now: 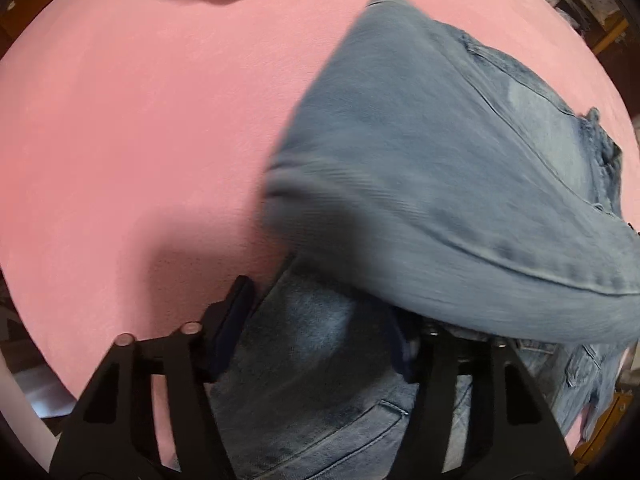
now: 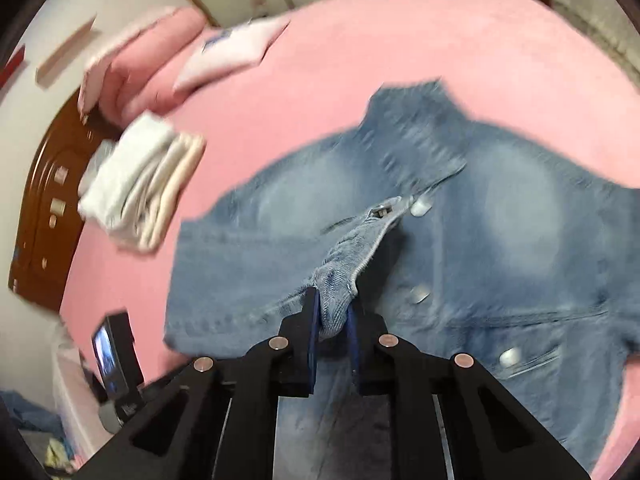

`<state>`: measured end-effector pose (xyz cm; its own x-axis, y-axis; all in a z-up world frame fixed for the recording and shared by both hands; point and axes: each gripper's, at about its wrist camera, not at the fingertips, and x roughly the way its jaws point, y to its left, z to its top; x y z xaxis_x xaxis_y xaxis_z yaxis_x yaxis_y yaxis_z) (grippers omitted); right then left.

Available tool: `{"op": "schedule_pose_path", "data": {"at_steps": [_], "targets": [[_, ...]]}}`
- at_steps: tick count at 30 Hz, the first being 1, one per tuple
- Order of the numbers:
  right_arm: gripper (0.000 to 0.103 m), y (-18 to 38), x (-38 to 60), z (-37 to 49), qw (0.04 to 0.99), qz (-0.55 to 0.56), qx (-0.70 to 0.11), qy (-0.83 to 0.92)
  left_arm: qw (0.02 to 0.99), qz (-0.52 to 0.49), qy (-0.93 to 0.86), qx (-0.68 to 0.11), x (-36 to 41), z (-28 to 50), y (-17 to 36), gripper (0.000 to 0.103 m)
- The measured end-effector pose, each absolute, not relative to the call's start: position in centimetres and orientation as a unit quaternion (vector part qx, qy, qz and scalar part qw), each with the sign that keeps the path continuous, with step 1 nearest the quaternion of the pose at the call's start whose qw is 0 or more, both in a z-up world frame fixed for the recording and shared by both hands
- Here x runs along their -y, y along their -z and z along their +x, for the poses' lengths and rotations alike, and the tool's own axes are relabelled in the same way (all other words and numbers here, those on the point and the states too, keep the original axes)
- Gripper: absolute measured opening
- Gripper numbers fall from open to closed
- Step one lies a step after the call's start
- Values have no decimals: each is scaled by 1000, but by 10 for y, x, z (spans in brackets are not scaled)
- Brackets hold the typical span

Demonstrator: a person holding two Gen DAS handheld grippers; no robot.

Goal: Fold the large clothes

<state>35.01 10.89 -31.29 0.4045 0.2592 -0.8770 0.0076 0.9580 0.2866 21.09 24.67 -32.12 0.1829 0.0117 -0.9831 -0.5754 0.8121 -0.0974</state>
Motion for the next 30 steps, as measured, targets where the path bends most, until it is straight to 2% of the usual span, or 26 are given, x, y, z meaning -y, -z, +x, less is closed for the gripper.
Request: {"op": "schedule_pose_path", "data": {"at_steps": [7, 10, 15, 18, 22, 26, 30], "targets": [[10, 299, -2, 321, 827, 168, -533, 65, 729, -256, -203, -601, -250, 190, 317, 38], [10, 333, 20, 306, 803, 182, -559, 96, 730, -245, -203, -605, -251, 186, 317, 36], [13, 401, 15, 292, 765, 108, -617, 148, 728, -224, -213, -612, -252, 183, 315, 36], [21, 397, 29, 273, 763, 110, -606, 199, 735, -206, -215, -609, -244, 180, 309, 36], [22, 369, 17, 256, 798, 92, -550, 230, 769, -172, -216, -577, -222, 168, 274, 36], [22, 327, 23, 242, 846, 99, -511, 114, 818, -164, -112, -539, -184, 157, 236, 36], [22, 361, -11, 256, 801, 173, -571, -53, 803, -186, 0, -566, -130, 202, 239, 36]]}}
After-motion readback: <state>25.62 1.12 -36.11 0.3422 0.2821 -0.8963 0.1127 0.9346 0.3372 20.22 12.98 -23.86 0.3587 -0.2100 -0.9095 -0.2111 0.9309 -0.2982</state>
